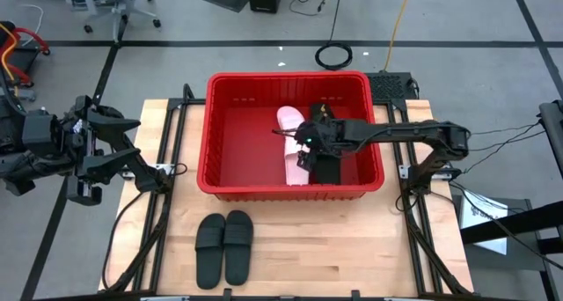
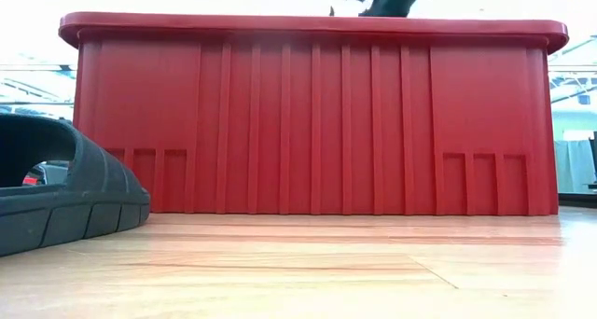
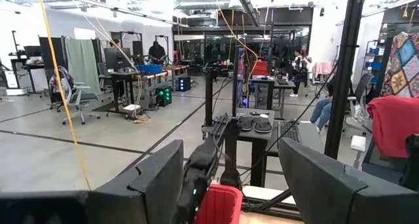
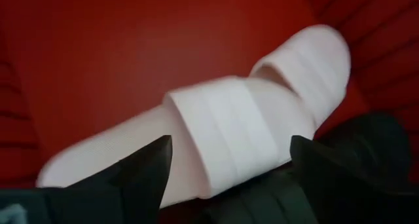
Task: Pick and place slides into bin
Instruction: Put the black slipper into the red container
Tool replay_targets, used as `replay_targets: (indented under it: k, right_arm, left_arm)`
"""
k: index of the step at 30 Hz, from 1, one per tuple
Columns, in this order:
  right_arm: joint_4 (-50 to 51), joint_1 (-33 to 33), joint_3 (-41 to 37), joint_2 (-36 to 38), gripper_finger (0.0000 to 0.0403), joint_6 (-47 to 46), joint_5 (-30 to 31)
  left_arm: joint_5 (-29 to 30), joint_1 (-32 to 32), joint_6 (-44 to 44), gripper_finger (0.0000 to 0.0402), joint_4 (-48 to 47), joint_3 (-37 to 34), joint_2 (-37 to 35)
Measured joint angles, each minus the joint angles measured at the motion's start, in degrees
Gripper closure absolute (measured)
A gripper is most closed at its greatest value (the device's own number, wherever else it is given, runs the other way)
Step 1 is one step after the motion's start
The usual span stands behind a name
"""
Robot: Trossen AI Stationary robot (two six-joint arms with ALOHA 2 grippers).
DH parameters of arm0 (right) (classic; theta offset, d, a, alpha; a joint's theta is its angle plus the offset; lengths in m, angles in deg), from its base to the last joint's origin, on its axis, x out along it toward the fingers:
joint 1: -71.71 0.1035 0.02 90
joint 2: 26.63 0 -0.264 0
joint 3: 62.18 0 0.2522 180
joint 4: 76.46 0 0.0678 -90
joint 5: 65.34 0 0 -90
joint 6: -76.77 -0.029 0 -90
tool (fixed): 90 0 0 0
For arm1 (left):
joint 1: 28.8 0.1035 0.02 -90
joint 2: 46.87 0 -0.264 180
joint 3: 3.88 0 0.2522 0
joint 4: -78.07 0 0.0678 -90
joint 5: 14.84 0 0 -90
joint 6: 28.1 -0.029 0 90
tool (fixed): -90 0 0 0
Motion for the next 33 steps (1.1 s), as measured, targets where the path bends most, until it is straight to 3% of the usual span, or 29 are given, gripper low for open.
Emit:
replay_targets:
  k: [8, 12, 17, 23, 33]
  right_arm:
    - [-6.28, 1.6, 0.02, 8.31, 0.0103, -9.28, 0.0]
    - [-14.52, 2.76, 0.07, 11.44, 0.0112, -13.96, 0.05]
    - [-28.58, 4.84, 0.11, 13.28, 0.012, -17.48, 0.0]
    - [-42.61, 7.76, 0.11, 13.51, 0.0121, -17.66, 0.05]
    - [-46.5, 12.22, 0.11, 13.44, 0.0122, -17.68, 0.15]
  left_arm:
    - [0.01, 0.01, -2.06, 0.0147, -1.91, 0.0, 0.48]
    - [1.1, -0.04, -3.6, 0.0147, -3.13, 0.0, 1.94]
    - [6.9, -0.02, -3.37, 0.0147, -2.94, 0.0, 3.93]
    - [7.39, -1.12, -3.53, 0.0147, -3.11, -0.02, 7.33]
    - [7.43, -1.16, 2.16, 0.0147, -3.07, 0.0, 14.25]
